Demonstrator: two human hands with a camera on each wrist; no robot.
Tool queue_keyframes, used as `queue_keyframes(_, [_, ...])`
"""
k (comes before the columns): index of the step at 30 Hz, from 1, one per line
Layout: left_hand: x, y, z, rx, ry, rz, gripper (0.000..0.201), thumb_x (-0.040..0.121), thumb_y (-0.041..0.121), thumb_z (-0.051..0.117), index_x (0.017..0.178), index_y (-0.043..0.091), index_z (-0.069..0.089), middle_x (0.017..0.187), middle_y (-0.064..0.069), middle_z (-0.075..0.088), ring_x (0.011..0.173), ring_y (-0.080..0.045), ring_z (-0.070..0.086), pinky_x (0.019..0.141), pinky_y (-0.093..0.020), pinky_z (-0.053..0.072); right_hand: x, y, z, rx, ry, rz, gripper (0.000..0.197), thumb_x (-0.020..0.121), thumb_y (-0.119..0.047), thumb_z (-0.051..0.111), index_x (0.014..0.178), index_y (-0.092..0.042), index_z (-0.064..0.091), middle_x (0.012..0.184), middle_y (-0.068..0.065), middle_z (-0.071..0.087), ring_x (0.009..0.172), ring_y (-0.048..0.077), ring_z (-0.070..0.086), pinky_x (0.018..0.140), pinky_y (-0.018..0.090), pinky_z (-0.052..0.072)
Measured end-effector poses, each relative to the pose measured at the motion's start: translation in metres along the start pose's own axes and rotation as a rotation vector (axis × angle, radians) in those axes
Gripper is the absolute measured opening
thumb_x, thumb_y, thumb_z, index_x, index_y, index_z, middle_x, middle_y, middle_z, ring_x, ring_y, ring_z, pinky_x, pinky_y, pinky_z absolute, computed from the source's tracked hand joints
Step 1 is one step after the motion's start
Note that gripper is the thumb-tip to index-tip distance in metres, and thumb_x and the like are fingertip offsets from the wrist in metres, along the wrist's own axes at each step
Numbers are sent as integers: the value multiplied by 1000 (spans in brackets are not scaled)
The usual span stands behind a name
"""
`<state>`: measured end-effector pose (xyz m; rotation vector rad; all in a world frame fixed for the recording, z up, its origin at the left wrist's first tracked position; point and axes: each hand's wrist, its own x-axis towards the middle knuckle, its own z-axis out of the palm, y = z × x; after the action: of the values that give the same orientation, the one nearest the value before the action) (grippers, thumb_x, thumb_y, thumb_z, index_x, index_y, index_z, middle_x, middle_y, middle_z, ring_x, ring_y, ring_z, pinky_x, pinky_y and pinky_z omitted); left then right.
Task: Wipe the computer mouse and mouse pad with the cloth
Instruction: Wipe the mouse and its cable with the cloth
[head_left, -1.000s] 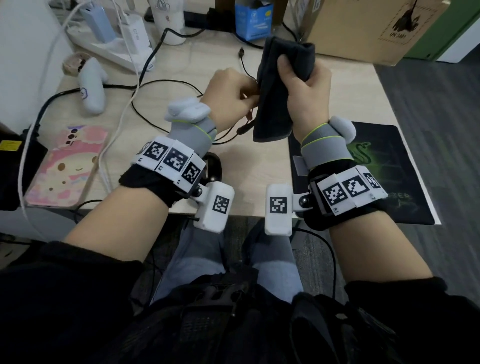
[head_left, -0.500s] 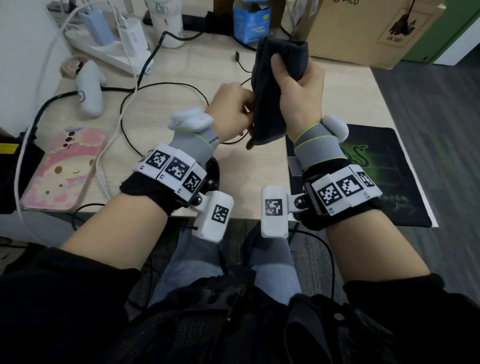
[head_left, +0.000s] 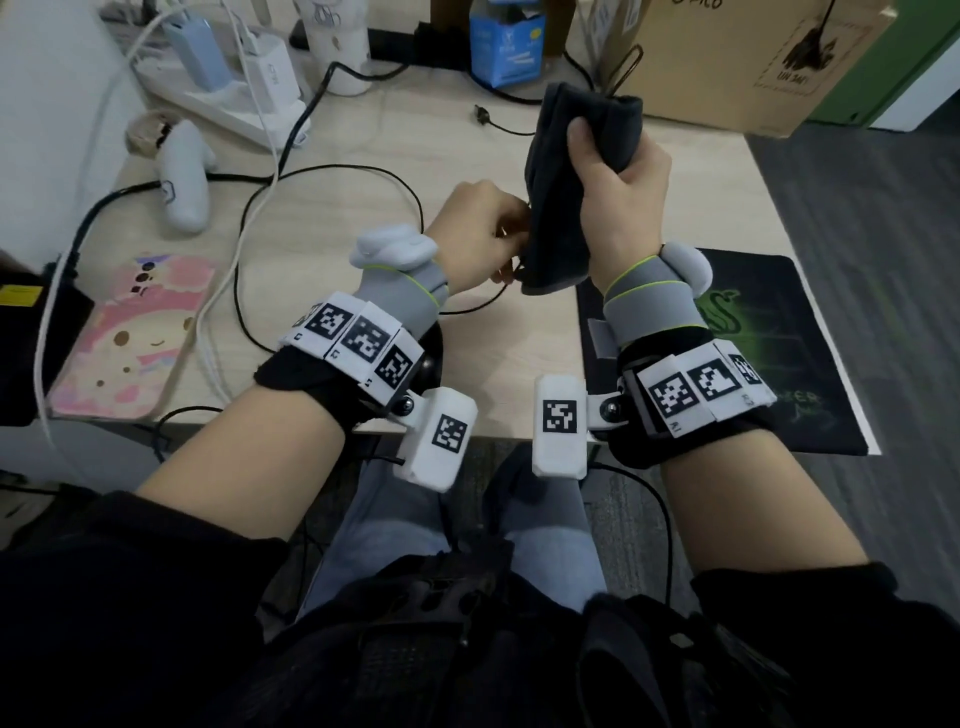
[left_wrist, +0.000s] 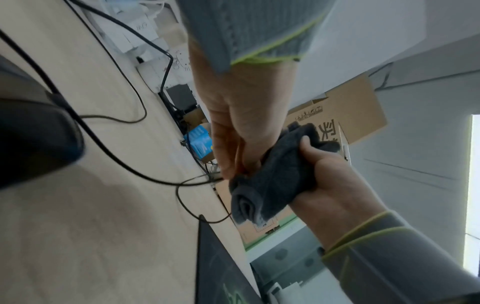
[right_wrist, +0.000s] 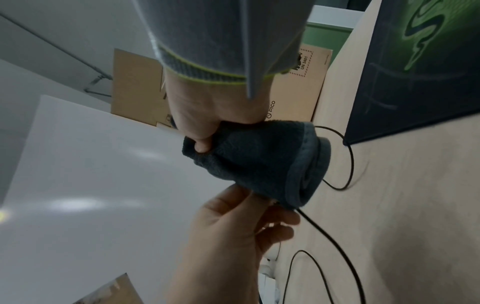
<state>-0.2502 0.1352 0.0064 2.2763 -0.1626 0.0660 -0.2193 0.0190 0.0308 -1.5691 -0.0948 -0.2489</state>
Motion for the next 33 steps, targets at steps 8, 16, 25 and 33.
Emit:
queue_keyframes(8, [2,-35,9,184,54,-305,15,87,5,57,88,5,72,76,-10,69,47,-19,60,58,-24,55,7,-5,-13,66,52,-1,11,78,-21,62,77,-10,61,76,6,62,78,18,57,75,37,53])
queue_keyframes(16, [8,-4,2,29,84,-85,25,86,6,52,64,15,61,39,9,56,32,2,55,48,-18,44,2,-9,-8,7,10,-12,14,77,-23,62,80,-9,62,75,4,63,76,17,59,74,35,53])
queue_keyframes(25, [0,-2,0,41,125,-66,19,83,7,51,83,2,70,74,-16,69,71,-32,69,67,-33,56,-3,-6,-5,5,-25,-12,10,78,-21,62,79,-11,61,74,3,61,74,15,56,70,30,50])
queue_keyframes(33, [-5,0,7,149,-49,-36,28,87,9,43,64,21,55,57,3,59,57,-26,69,62,-28,51,-1,-16,-9,-13,-44,-31,8,85,-14,62,77,-14,60,76,4,62,77,17,59,74,33,52])
